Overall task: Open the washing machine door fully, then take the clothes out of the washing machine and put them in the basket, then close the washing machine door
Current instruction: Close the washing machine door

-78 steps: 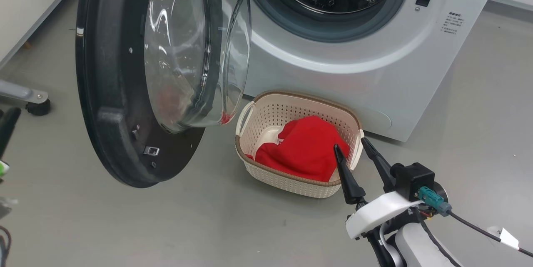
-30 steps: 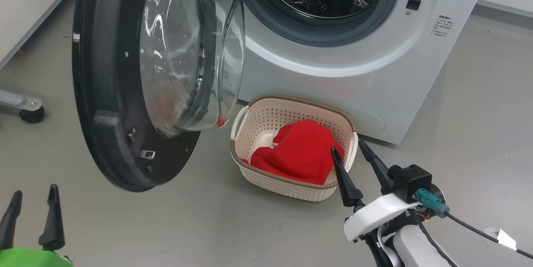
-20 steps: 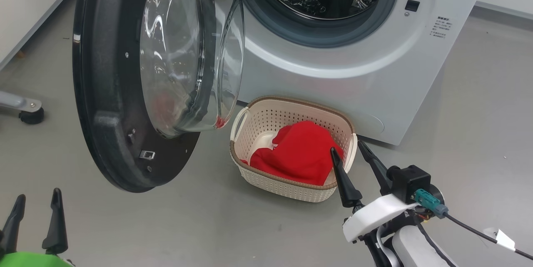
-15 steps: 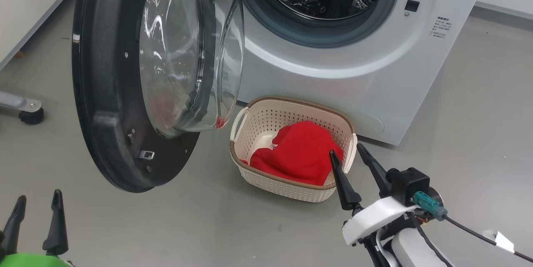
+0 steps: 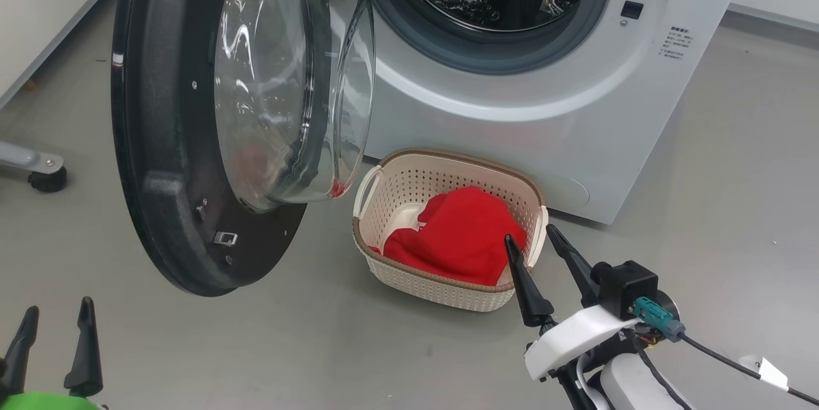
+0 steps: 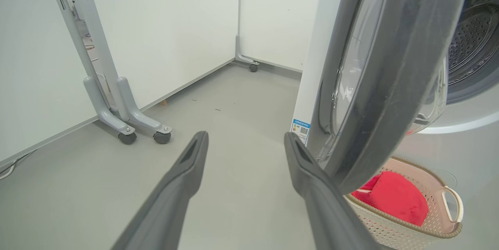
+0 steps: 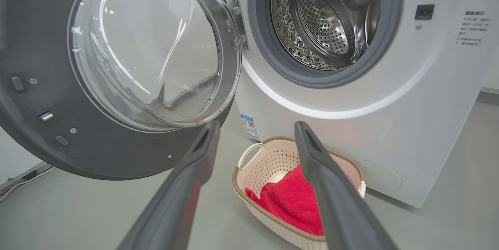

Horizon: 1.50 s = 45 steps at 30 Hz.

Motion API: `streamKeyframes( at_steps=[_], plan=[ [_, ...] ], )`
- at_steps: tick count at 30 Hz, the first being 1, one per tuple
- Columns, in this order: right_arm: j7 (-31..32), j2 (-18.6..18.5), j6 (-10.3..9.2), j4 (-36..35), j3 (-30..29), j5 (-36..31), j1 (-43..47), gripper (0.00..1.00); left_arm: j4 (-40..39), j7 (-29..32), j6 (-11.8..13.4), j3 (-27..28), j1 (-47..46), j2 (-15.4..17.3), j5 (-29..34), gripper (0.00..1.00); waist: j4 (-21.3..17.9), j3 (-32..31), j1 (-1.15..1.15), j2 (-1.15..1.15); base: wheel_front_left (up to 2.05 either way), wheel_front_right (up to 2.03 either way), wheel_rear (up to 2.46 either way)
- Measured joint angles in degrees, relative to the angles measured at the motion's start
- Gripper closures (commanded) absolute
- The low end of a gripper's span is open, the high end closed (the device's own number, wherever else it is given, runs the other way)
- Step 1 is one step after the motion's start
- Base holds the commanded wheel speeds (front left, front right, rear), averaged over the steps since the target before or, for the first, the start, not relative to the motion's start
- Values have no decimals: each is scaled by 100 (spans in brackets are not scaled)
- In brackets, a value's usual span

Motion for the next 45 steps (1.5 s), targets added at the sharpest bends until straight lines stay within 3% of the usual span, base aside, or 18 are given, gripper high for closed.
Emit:
streamKeyframes(
  at_steps=[34, 36, 37, 38, 45],
  plan=[
    [0, 0, -7, 3, 15, 9, 0, 0, 260, -100, -10, -152, -182, 120, -11, 0, -3, -9, 0, 0, 0, 0, 0],
    [0, 0, -8, 3, 15, 9, 0, 0, 260, -101, -10, -187, -199, 125, -31, 5, -5, -3, 0, 0, 0, 0, 0],
    [0, 0, -8, 3, 15, 9, 0, 0, 260, -101, -10, -204, -207, 125, -56, 56, -7, -1, 0, 0, 0, 0, 0],
    [0, 0, -8, 3, 15, 10, 0, 0, 260, -101, -10, -229, -210, 129, -63, 99, -8, 2, 0, 0, 0, 0, 0],
    [0, 0, -49, 2, 14, 19, 0, 0, 241, -102, -11, -338, -213, 158, -87, 100, -19, 26, 0, 0, 0, 0, 0]
  ],
)
